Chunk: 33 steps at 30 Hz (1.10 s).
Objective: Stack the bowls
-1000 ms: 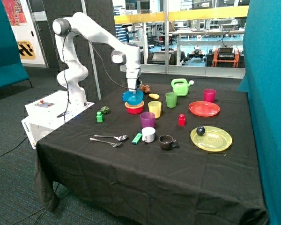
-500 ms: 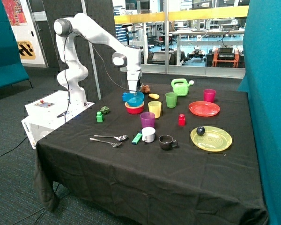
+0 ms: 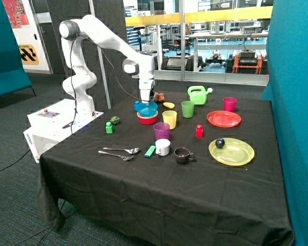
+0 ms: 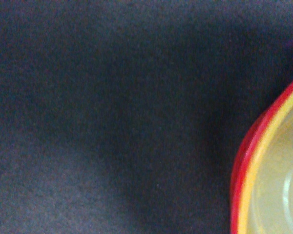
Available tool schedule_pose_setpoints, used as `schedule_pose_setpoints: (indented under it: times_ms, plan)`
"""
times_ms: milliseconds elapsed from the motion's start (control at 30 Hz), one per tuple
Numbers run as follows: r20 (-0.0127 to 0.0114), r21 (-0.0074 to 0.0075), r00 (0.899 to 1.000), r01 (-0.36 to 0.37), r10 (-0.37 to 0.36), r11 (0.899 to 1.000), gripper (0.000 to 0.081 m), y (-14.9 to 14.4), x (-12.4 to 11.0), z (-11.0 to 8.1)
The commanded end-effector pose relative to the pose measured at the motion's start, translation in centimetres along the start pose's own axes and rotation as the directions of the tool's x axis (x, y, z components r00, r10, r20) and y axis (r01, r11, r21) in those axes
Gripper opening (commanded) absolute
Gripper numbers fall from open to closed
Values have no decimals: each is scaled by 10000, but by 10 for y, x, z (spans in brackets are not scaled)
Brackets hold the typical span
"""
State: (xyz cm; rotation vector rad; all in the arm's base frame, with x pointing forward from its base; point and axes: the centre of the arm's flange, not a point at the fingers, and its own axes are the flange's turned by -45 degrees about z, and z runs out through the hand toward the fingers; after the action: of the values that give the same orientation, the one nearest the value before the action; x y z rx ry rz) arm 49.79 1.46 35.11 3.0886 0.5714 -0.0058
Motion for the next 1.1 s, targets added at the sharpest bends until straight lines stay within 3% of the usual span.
schedule_pose_setpoints:
  times_ms: [0, 800, 933, 1067]
  plan:
    - [-37, -1, 10000, -4, 4, 10000, 0, -1, -4, 3]
    - [-37, 0, 9999, -117, 117, 9999, 0, 13, 0, 4]
    - [-37, 0, 9999, -111, 111, 9999, 111, 14, 1, 6]
    - [-37, -1, 10000, -24, 24, 10000, 354, 13, 1, 7]
